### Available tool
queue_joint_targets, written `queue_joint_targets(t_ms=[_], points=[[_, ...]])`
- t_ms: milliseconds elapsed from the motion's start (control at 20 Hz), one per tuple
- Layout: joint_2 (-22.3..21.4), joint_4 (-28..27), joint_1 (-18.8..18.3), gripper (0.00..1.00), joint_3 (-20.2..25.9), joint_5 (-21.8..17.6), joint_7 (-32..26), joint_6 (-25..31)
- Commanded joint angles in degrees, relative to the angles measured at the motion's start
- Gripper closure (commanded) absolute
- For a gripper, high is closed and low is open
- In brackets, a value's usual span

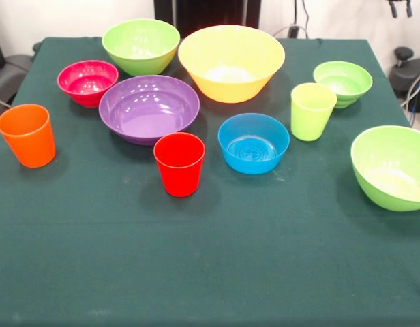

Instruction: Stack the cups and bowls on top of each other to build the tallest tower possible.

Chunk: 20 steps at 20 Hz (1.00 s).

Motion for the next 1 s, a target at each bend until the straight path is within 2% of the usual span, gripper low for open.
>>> queue_joint_targets(t_ms=[50,700,1000], points=[[6.59,-2.27,-0.20,0.00,0.66,-2.99,8.54,-3.09],[10.35,-6.12,-0.57,0.00,0.46,-2.25,8.09,-0.71],[12.13,-6.51,-0.53,0.00,-0.15,-2.40,8.62,-3.21]])
